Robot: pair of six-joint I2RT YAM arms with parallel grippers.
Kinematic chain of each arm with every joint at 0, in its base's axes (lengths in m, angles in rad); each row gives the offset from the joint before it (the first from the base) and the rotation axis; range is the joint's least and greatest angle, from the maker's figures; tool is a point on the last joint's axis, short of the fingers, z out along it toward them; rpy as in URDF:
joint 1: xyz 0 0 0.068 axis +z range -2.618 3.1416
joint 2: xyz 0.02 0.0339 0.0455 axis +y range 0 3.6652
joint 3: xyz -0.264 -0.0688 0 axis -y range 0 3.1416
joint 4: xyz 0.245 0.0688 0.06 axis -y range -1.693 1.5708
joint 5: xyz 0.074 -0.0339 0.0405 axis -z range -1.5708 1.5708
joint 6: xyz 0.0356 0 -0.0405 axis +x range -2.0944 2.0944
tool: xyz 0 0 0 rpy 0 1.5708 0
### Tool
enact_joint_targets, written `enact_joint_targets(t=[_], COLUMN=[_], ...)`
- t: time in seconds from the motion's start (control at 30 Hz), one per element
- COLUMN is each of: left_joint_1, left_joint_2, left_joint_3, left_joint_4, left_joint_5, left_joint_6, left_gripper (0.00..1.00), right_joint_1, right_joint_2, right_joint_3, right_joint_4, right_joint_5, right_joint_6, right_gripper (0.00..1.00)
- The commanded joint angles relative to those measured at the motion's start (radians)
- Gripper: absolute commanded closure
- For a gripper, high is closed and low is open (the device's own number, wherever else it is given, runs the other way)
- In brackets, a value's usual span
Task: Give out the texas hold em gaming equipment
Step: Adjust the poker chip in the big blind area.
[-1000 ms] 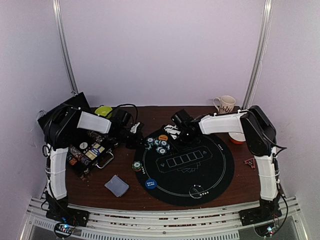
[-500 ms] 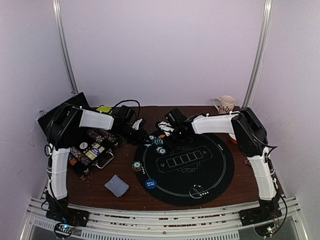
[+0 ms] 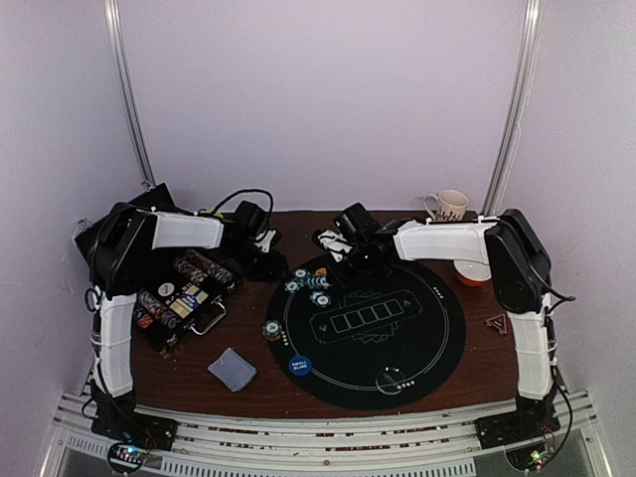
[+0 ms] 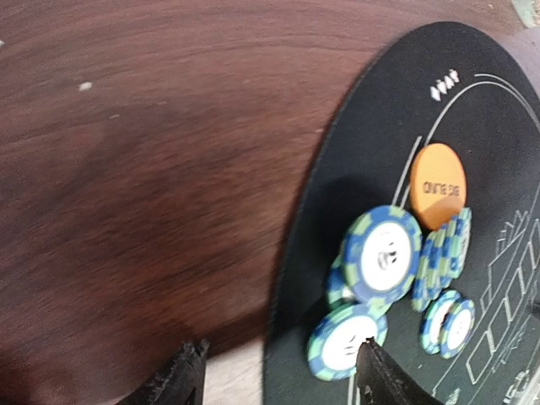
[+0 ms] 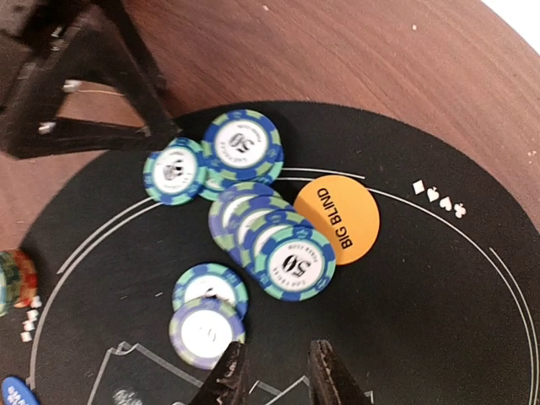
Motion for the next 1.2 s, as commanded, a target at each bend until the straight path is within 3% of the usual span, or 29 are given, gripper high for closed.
enact_joint_targets(t=[0.0, 0.3, 0.83, 1.0, 1.17], left_joint_1=[0.006, 0.065, 0.156, 0.171, 0.17], left_joint_2=[-0.108, -0.265, -0.446, -0.48, -0.528], left_joint_3=[0.013, -0.062, -0.191, -0.214, -0.22], left_joint_4=[-0.028, -0.083, -0.096, -0.113, -0.142], left_joint_5=[-0.061, -0.068, -0.071, -0.089, -0.106], left_joint_6=[0.056, 0.085, 0.093, 0.107, 0.144], left_gripper=[0.35, 0.34, 0.32, 0.32, 0.32], right_joint_1=[0.039, 0.08, 0.079, 0.079, 0.079], right_joint_2=[-0.072, -0.031, 0.187, 0.163, 0.036], right_joint_3=[-0.082, -0.124, 0.148, 0.18, 0.151], right_joint_4=[-0.014, -0.024, -0.065, -0.075, -0.065], right_joint_5=[-0.035, 0.003, 0.147, 0.139, 0.12], right_joint_6=[0.031, 0.067, 0.085, 0.063, 0.019], right_gripper=[0.72, 0.75, 0.82, 0.82, 0.74])
